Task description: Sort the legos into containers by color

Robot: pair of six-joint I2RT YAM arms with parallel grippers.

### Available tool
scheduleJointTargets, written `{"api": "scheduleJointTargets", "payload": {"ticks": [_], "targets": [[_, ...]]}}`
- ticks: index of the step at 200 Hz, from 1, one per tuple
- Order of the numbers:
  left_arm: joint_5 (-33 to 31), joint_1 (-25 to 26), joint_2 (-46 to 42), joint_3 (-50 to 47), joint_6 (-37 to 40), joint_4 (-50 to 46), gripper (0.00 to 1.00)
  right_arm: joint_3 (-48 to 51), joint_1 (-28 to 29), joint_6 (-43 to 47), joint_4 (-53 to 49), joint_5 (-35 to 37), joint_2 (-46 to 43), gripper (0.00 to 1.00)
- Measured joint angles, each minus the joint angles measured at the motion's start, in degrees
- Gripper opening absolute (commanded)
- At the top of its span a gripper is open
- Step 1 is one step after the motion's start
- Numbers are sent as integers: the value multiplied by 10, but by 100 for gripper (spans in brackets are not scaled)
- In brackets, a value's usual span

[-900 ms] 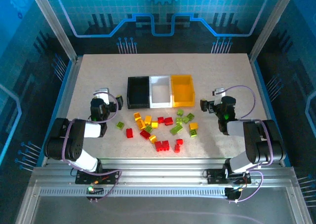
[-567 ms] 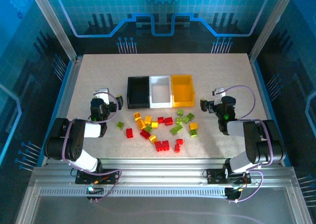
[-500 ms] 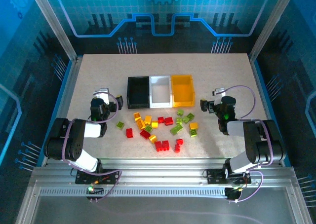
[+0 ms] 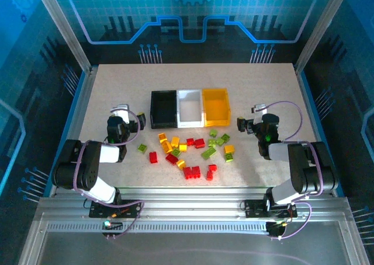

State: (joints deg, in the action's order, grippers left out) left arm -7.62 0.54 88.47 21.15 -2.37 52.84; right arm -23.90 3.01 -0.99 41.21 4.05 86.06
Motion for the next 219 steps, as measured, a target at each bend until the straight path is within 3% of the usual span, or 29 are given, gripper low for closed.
{"api": "scheduleJointTargets", "payload": {"ticks": [71,94,122,149,175,198,219], "targets": [[0,0,0,0,0,0,99,0,-19,-3,2,-28,-1,100],[0,0,-17,0,0,-21,99,-8,-20,-12,-51,-24,-34,100],[-14,0,-98,11,-2,-97,99,-56,-19,-31,-134,7,-89,100],[-35,0,-153,49,-28,-155,99,-111,-4,-68,-226,94,-130,100],[-71,0,-166,95,-101,-205,99,-195,-7,-175,-357,168,-129,100],[-111,-2,-175,141,-200,-289,99,-271,-40,-275,-469,149,-109,100],[-136,-11,-201,158,-294,-364,99,-299,-74,-328,-509,95,-82,100]]}}
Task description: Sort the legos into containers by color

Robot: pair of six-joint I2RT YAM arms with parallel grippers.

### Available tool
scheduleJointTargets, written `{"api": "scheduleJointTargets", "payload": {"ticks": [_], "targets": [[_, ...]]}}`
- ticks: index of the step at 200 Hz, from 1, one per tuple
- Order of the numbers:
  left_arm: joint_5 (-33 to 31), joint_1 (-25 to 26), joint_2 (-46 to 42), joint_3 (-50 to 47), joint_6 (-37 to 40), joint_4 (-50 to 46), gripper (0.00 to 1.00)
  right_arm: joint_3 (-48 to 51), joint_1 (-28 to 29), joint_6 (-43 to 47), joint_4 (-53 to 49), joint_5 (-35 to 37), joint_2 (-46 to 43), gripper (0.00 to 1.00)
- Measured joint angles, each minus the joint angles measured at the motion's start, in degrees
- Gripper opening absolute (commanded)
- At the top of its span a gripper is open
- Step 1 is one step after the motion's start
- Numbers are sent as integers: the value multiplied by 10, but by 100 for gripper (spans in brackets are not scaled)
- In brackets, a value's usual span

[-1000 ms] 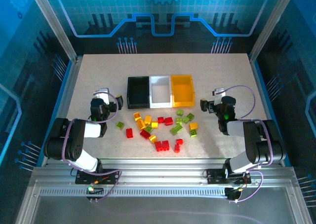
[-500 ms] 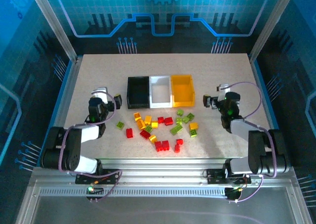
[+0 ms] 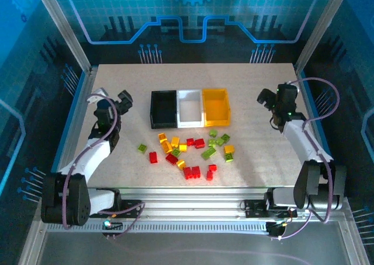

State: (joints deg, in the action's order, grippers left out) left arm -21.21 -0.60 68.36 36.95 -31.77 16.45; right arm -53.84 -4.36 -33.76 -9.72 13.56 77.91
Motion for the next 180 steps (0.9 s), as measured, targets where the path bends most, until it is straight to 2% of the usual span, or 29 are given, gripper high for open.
{"api": "scheduleJointTargets", "payload": {"ticks": [23,36,78,104,126,150,180], "targets": [[10,-20,-9,3,-60,-42,99,4,1,-23,-39,-49,8,100],[27,-22,-9,5,-87,-62,99,1,19,-21,-71,-63,8,96],[129,-18,-9,57,-151,-167,96,14,135,-7,-173,-82,-24,88],[190,19,-17,70,-163,-204,99,59,203,-3,-219,-81,-78,83],[228,68,-52,41,-164,-226,99,93,239,-1,-251,-85,-104,81],[253,108,-101,-2,-163,-247,99,110,278,-1,-263,-87,-91,84],[267,122,-124,-35,-163,-269,99,111,327,6,-251,-87,-33,81]]}}
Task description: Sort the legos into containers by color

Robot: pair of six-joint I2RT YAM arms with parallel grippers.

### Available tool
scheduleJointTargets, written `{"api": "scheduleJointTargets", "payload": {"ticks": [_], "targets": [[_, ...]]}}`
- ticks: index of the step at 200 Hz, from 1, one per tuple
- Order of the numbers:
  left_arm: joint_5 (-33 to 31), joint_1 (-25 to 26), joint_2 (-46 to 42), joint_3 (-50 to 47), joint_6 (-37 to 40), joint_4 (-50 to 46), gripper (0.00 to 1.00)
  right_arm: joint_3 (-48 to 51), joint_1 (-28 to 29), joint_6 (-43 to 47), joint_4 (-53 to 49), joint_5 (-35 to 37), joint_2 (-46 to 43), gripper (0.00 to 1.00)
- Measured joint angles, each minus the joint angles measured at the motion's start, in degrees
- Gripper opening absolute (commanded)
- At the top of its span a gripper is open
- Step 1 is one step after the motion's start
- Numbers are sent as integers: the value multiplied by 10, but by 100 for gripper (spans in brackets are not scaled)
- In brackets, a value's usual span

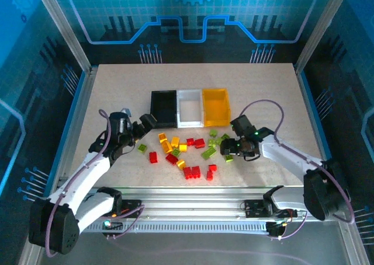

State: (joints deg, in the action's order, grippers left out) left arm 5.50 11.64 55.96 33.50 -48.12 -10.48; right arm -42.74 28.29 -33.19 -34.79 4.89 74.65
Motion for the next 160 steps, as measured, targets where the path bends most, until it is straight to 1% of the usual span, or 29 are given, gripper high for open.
{"api": "scheduleJointTargets", "payload": {"ticks": [13,35,55,68,110,144,160], "targets": [[4,0,0,-10,0,-6,99,-4,10,3,6,1,30,78],[8,0,0,-23,0,-13,99,-24,10,8,11,11,77,72],[11,0,0,-28,0,-14,99,-46,10,12,20,20,106,69],[11,1,0,-29,0,-15,99,-56,10,14,26,25,119,65],[15,1,5,-30,0,-14,99,-79,10,17,29,37,152,52],[15,1,10,-30,0,-14,99,-83,10,17,27,42,156,41],[15,1,12,-30,0,-15,99,-83,10,18,27,44,156,37]]}}
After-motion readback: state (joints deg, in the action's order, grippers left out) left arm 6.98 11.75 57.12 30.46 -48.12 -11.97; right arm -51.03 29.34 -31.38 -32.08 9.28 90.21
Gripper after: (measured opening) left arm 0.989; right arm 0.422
